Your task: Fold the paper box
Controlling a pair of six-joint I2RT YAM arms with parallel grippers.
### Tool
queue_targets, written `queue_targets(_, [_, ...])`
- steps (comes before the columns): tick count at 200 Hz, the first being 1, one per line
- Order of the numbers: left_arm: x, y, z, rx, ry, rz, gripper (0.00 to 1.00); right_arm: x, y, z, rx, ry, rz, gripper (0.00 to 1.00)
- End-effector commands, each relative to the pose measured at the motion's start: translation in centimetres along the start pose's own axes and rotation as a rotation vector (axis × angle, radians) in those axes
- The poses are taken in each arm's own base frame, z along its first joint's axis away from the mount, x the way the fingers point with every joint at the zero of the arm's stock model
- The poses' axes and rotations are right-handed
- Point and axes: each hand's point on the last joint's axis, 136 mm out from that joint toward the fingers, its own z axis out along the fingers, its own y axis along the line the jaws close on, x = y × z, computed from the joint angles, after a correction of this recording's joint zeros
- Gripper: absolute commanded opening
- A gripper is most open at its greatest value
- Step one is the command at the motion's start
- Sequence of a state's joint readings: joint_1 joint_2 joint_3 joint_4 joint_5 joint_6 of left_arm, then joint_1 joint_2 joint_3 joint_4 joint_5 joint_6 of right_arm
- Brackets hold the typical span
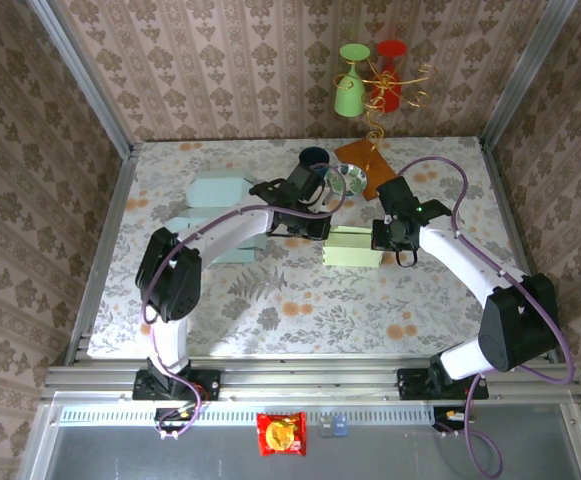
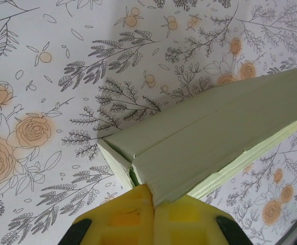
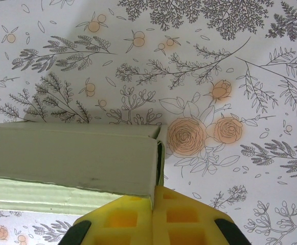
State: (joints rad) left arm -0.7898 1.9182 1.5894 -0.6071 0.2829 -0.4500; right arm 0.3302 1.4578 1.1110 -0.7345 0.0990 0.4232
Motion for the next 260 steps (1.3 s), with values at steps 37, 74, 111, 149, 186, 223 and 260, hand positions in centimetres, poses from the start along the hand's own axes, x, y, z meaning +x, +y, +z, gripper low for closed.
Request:
queue_targets(37, [2.8, 0.3, 1.4, 0.016, 0.069, -0.03, 0.0, 1.9, 0.1, 0.4, -0.008, 0.042, -0.009, 0.0])
queue_targets(74, [3.8, 1.0, 1.6, -0.005, 0.071, -0.028, 0.0, 2.0, 0.0, 0.5, 0.002, 0.045, -0.017, 0.0])
queue_targets(111, [4.3, 1.5, 1.4, -0.02, 0.06, -0.026, 0.0, 1.8, -0.2, 0.2, 0.016, 0.031, -0.022, 0.0])
queue_targets(149, [3.7, 1.2, 1.1, -0.025, 0.06, -0.021, 0.0, 1.3, -0.3, -0.2, 0.024, 0.017, -0.024, 0.0])
queue_targets(186, [4.7, 1.1, 2.0, -0.027, 0.073, -0.021, 0.0, 1.4, -0.3, -0.3, 0.028, 0.019, -0.026, 0.0])
queue_targets(223, [5.3, 1.7, 2.4, -0.051, 0.044, -0.023, 0.0, 1.3, -0.1, -0.4, 0.024, 0.017, -0.023, 0.0])
queue_targets(260, [5.6, 1.5, 2.9, -0.039, 0.03, -0.029, 0.0, 1.2, -0.1, -0.5, 0.029, 0.018, -0.021, 0.0])
